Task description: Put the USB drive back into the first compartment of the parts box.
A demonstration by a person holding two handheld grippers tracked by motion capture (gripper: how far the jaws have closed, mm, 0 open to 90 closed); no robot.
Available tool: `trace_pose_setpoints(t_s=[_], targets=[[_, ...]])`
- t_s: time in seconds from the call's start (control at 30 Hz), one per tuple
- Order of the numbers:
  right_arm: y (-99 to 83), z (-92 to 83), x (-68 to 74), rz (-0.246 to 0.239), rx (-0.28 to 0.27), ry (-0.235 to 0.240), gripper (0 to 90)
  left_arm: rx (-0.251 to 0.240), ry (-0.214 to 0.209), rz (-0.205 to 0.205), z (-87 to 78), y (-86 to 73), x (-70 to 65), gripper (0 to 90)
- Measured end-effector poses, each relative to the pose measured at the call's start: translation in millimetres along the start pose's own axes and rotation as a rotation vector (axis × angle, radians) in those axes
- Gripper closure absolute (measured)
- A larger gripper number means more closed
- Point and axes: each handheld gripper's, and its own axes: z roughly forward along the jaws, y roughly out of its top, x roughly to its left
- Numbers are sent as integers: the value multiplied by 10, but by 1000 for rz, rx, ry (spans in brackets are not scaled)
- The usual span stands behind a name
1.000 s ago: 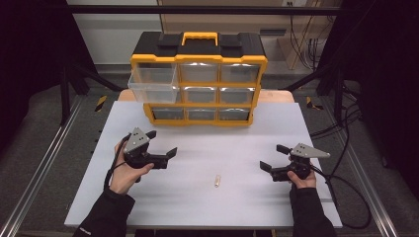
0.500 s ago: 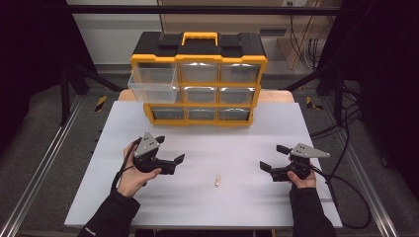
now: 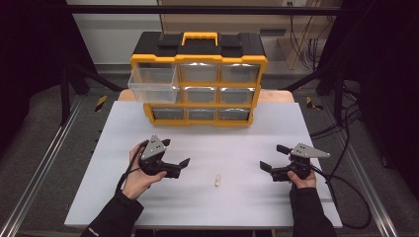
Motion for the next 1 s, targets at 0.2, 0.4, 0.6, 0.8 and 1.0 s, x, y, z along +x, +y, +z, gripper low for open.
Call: trace_pose_setpoints(t_s=[0.2, 0.4, 0.6, 0.8, 1.0], targets=[[2, -4, -3, -3, -2, 0, 6, 16, -9, 5, 53, -14, -50, 35], [3, -7, 0, -4, -2, 2, 6, 26, -13, 14, 93, -19, -100, 35], [0, -4, 2, -6, 0, 1, 5, 35, -24, 20, 137, -24, -157, 36], [1, -5, 2, -5, -1, 1, 6, 45, -38, 27, 176, -27, -216, 36], [1, -5, 3, -5, -1, 2, 6, 57, -54, 34, 217, -38, -273, 35]])
